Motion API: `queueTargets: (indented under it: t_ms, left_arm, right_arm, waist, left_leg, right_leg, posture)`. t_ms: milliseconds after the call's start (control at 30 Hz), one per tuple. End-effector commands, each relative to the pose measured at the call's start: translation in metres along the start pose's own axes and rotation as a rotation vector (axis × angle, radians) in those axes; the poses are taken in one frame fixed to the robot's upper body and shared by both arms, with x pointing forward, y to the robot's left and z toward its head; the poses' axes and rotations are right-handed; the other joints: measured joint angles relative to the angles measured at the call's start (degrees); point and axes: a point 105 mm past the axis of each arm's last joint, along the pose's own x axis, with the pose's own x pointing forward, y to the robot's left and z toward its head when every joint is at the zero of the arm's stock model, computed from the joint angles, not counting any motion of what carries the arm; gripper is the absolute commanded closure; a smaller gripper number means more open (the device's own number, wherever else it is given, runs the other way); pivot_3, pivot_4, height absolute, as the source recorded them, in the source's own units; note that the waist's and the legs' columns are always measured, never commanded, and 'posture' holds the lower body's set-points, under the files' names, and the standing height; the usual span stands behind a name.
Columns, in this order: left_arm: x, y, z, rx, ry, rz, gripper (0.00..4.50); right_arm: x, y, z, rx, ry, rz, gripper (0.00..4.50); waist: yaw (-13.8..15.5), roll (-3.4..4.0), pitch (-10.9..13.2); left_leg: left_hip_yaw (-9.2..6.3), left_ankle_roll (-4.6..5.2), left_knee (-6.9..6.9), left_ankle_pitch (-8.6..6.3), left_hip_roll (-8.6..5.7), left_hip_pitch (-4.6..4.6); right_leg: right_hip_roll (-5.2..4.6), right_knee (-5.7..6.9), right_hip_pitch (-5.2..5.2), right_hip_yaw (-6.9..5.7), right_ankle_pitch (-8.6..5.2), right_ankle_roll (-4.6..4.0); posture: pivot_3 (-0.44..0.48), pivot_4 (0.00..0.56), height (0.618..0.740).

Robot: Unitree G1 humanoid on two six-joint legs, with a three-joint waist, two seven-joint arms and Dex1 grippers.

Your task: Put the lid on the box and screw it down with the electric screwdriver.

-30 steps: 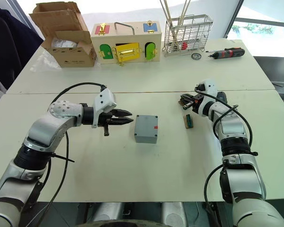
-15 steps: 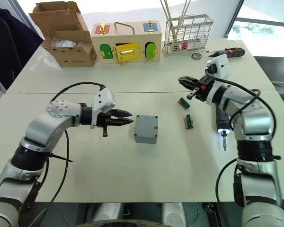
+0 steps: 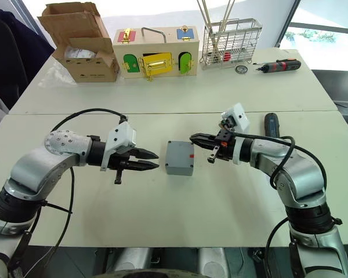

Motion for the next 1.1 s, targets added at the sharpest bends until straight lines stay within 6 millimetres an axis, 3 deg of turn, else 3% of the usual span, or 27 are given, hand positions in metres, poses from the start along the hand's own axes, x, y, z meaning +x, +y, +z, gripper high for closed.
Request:
queueTargets:
  t_ms: [33, 1100]
  left_arm:
    - [-0.005, 0.002, 0.009, 0.024, -0.021, 0.019, 3.42]
    - [-0.005, 0.006, 0.009, 0.03, -0.019, 0.049, 3.42]
  right_arm:
    - [0.001, -0.001, 0.008, -0.031, -0.035, -0.006, 4.44]
    - [0.012, -0.012, -0.015, -0.022, 0.024, -0.028, 4.44]
  waist:
    - [0.01, 0.0, 0.0]
    - [-0.04, 0.0, 0.0]
  left_leg:
    - [0.0, 0.0, 0.0, 0.0, 0.0, 0.0]
    - [0.0, -0.01, 0.0, 0.0, 0.0, 0.0]
  right_leg:
    - [0.0, 0.0, 0.0, 0.0, 0.0, 0.0]
    - [0.0, 0.0, 0.0, 0.0, 0.0, 0.0]
  posture:
    - [0.0, 0.15, 0.731]
    - [0.0, 0.15, 0.731]
